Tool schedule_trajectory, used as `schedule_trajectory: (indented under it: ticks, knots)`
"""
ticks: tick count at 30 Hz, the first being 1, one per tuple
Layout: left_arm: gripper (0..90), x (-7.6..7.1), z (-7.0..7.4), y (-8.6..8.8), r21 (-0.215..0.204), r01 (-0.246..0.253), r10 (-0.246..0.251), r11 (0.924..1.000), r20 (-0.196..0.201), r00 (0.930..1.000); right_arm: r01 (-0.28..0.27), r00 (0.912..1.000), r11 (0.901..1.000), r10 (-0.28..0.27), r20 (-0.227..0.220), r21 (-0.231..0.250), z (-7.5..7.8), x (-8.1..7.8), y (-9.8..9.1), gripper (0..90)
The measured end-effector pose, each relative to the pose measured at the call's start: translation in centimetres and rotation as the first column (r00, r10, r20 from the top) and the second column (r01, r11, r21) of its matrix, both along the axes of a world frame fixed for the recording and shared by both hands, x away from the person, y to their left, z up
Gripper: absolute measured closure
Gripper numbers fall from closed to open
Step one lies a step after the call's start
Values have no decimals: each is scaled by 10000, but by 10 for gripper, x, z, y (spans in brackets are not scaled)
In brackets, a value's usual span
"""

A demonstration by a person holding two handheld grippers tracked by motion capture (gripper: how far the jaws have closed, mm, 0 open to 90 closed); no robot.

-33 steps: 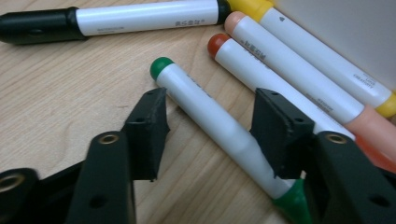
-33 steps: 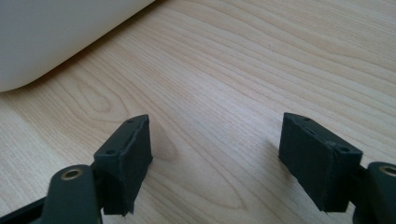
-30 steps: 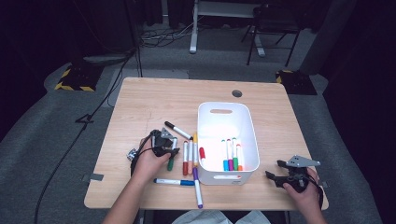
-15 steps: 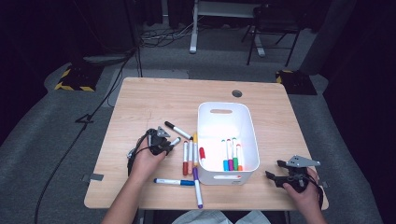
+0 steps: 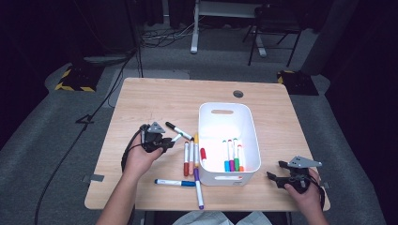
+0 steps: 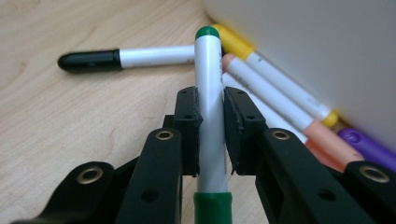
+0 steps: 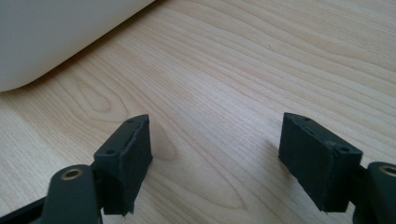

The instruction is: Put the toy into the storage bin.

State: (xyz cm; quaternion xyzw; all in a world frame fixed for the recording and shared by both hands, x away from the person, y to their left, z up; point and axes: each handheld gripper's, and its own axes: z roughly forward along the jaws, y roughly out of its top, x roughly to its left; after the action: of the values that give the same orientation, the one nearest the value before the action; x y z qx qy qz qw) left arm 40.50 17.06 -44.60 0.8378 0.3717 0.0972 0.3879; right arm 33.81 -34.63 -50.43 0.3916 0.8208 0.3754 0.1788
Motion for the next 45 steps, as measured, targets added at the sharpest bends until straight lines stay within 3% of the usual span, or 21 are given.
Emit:
schedule_trajectory:
  ticks: [9, 18, 23, 25, 26, 33, 38, 39, 45]
  knots:
    - [762, -9, 41, 13, -643, 469, -439, 9968, 472, 9979, 3, 10000, 10000, -3, 11, -9, 0, 0, 0, 257]
    - [762, -16, 68, 13, -1240, 817, -701, 9889, 953, 9930, 4, 10000, 10000, -4, 14, -10, 0, 0, 0, 257]
    - [761, -14, 77, 0, -1254, 1172, -1035, 9852, 1109, 9884, -2, 10000, 10000, 2, 15, -26, 0, 0, 0, 257]
    - [762, -15, 80, -7, -1440, 1274, -1151, 9813, 909, 9892, -3, 10000, 10000, 3, 15, -25, 0, 0, 0, 257]
    - [762, -14, 82, -8, -1203, 1428, -1300, 9824, 1082, 9856, -4, 10000, 10000, 4, 16, -28, 0, 0, 0, 257]
    - [762, -13, 96, -27, -1515, 1818, -1643, 9716, 1212, 9789, -14, 10000, 10000, 14, 34, -41, 0, 0, 0, 257]
    - [762, -11, 107, -43, -1368, 2300, -2081, 9635, 1572, 9654, -24, 10000, 10000, 25, 48, -49, 0, 0, 0, 257]
    - [761, -11, 108, -49, -1563, 2385, -2166, 9585, 1447, 9655, -21, 10000, 10000, 21, 47, -46, 0, 0, 0, 257]
    - [762, -6, 112, -74, -1465, 2937, -2721, 9446, 1508, 9504, -18, 10000, 10000, 18, 47, -45, 0, 0, 0, 257]
